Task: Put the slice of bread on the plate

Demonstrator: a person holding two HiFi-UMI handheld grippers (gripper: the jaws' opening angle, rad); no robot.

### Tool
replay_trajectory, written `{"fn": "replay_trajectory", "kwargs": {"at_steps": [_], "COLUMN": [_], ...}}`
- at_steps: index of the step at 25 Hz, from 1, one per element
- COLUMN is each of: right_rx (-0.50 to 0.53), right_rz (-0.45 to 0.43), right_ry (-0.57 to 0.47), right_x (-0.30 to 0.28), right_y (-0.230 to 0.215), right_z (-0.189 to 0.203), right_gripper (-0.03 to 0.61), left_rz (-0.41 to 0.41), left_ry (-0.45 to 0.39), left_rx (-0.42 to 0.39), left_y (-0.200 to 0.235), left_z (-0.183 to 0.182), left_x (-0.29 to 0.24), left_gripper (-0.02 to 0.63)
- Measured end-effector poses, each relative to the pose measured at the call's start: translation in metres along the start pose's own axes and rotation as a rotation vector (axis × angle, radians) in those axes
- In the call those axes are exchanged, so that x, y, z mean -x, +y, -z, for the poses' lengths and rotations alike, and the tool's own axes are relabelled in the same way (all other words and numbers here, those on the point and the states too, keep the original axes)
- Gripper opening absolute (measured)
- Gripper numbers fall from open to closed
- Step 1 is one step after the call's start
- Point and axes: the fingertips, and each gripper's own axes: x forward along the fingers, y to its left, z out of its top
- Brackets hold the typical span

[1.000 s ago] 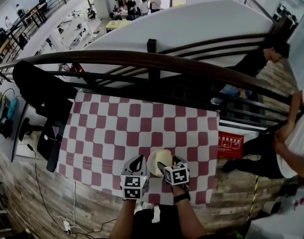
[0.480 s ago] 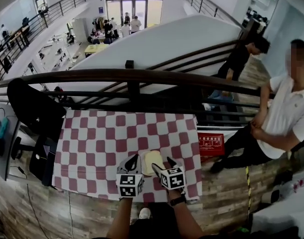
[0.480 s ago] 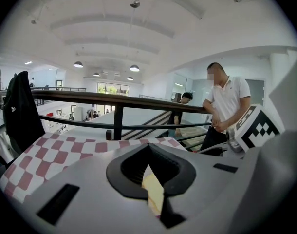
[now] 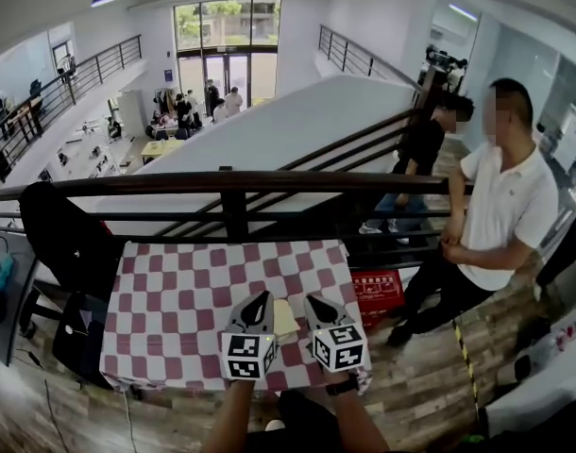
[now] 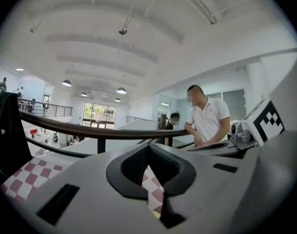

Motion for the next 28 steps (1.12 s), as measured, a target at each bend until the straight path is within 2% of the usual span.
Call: {"fn": "replay_trajectory", "kwargs": {"at_steps": [3, 6, 11, 23, 28], "right_rx": [0.022, 0.047, 0.089, 0.133, 0.15], "right_rz": [0.027, 0.06, 0.094, 0.057, 0.055], "right_ry": [-0.116, -0.2, -0.293, -0.332, -0.321], "right_x": [0.028, 0.058, 0.095, 0.113, 0.116], "right_y": [0.007, 0.017, 0.031, 0.08, 0.087], "right_z": [-0.033, -0.059, -0.087, -0.091, -0.085], "right_gripper": [0.015, 0.014, 0.014, 0.014, 0.014], "left_rz": [0.019, 0.027, 0.045, 0.032, 0.022], "left_ry": [-0.101, -0.168, -0.198, -0.243, -0.248], "left_rx": [-0.035, -0.071, -0.097, -0.107, -0.077], "left_y": [-0.013, -0.024, -0.039, -0.037, -0.033], "left_z": [-0.04, -0.064, -0.073, -0.08, -0.077], "left_x": [0.016, 0.037, 0.06, 0.104, 0.108], "left_gripper": [0.018, 0.018, 0.018, 0.018, 0.018]}}
